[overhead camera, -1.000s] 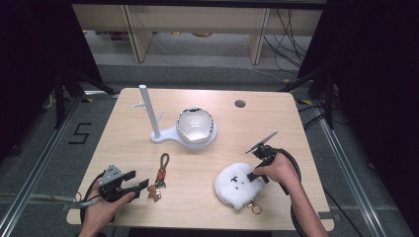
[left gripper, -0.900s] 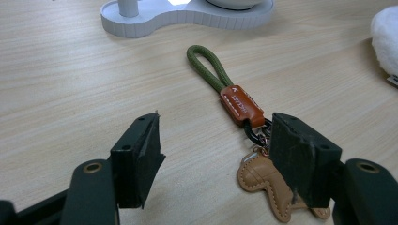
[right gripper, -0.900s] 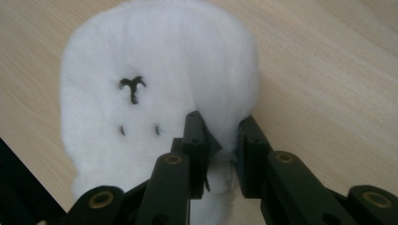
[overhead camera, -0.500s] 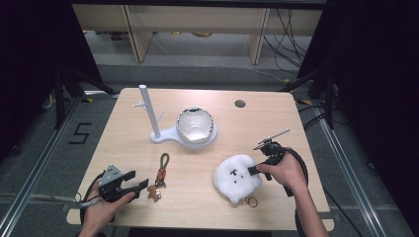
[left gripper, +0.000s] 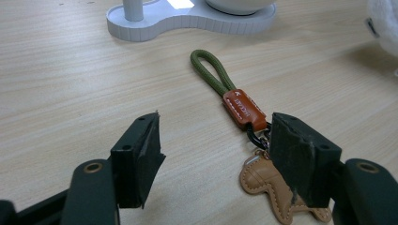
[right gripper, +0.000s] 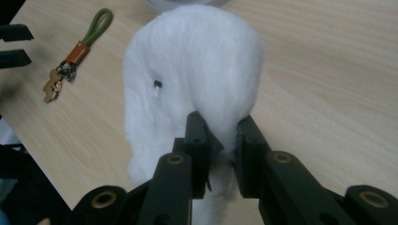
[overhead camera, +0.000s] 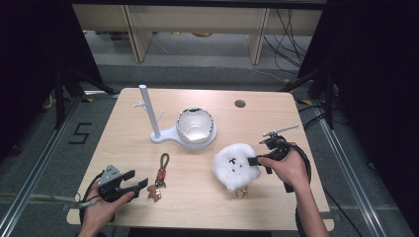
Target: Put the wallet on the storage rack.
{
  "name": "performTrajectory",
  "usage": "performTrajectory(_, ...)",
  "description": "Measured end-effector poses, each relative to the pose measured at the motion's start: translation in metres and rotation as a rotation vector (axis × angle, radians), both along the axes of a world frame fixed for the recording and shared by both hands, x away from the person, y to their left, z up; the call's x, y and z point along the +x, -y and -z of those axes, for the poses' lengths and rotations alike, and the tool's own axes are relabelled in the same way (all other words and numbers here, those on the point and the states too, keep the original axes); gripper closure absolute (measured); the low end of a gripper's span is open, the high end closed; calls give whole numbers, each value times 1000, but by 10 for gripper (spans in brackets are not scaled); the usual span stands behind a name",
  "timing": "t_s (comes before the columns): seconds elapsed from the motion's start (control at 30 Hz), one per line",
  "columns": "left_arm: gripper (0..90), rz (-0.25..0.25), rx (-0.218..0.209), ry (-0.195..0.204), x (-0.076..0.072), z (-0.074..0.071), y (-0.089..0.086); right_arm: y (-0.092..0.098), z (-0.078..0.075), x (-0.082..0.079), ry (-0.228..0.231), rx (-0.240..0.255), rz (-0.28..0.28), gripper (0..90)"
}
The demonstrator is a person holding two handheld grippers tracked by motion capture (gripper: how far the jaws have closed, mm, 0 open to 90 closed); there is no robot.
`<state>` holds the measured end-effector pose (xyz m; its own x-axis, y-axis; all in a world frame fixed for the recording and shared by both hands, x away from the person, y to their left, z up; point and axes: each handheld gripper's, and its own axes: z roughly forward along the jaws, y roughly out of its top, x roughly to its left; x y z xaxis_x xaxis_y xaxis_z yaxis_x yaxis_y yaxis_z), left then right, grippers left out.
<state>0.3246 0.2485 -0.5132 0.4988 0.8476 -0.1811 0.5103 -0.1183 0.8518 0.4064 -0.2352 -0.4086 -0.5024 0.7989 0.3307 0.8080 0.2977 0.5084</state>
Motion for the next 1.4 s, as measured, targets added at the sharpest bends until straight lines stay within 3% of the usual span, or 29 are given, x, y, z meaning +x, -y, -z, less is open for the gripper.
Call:
performTrajectory(0.1,337,2,9,6,0,0,-1,1,-3,1,46,18,-9,791)
performTrajectory(0.4,339,-3,0,15,0,-1,-2,1,-18,1,92,32,25,793)
performTrajectory(0.53,339,-11,1,21,0,-2,-2,-1,-24,-2,105,69,46,793)
performTrajectory(0.63,340,-15,-4,28,0,-1,-2,2,-27,0,163,70,28,793)
performTrajectory(1.1,341,-26,1,33,-1,-2,-3,0,-38,1,261,142,109,792)
performTrajectory(1.17,341,-28,-2,33,-1,-2,-3,1,-39,2,281,127,107,792)
performTrajectory(1.23,341,-28,-1,33,-1,-2,-3,-2,-40,2,270,153,126,792)
performTrajectory(1.4,340,-15,-8,37,0,-1,-3,-3,-40,7,283,153,115,792)
